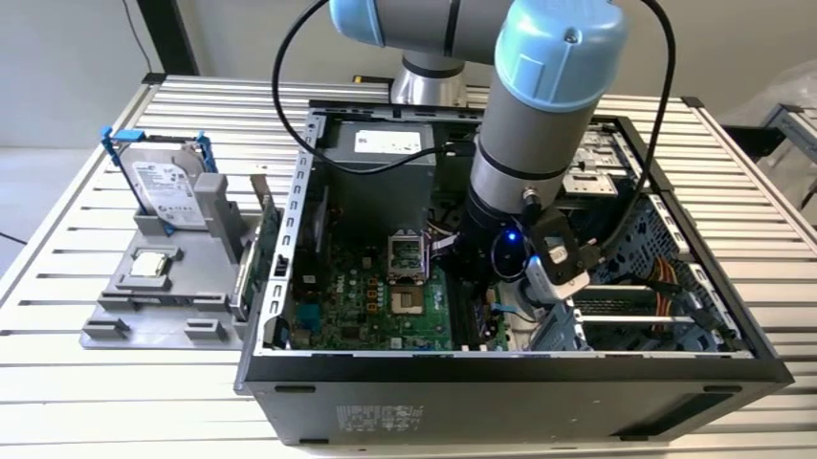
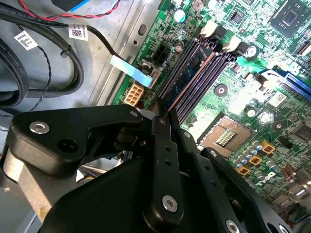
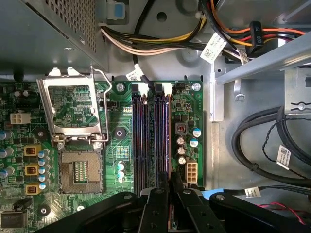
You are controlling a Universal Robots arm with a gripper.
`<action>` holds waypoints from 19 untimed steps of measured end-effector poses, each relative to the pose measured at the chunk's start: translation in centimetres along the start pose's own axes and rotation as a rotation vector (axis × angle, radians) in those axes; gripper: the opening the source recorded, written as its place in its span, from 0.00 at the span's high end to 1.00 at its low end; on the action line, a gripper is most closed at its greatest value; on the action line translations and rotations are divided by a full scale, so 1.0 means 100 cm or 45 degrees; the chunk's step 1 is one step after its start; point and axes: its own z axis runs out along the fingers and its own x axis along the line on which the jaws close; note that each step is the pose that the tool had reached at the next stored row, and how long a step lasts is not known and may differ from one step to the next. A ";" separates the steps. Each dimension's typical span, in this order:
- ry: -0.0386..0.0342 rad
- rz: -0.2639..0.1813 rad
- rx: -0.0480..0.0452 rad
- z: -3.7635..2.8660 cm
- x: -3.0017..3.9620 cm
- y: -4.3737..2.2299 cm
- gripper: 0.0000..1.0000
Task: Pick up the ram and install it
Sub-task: 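Insert the ram into the slot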
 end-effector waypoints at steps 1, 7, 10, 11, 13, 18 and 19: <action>0.0000 0.000 0.000 0.0000 0.0000 0.0000 1.00; 0.0002 0.000 0.000 -0.0001 0.0000 0.0000 1.00; 0.0002 0.000 0.000 -0.0001 0.0000 0.0000 1.00; 0.0002 0.000 0.000 -0.0001 0.0000 0.0000 1.00; 0.0003 0.000 0.001 0.0000 0.0000 -0.0001 1.00; 0.0005 -0.016 0.000 0.0004 -0.0008 0.0000 1.00; 0.0006 -0.023 0.000 0.0004 -0.0011 0.0000 1.00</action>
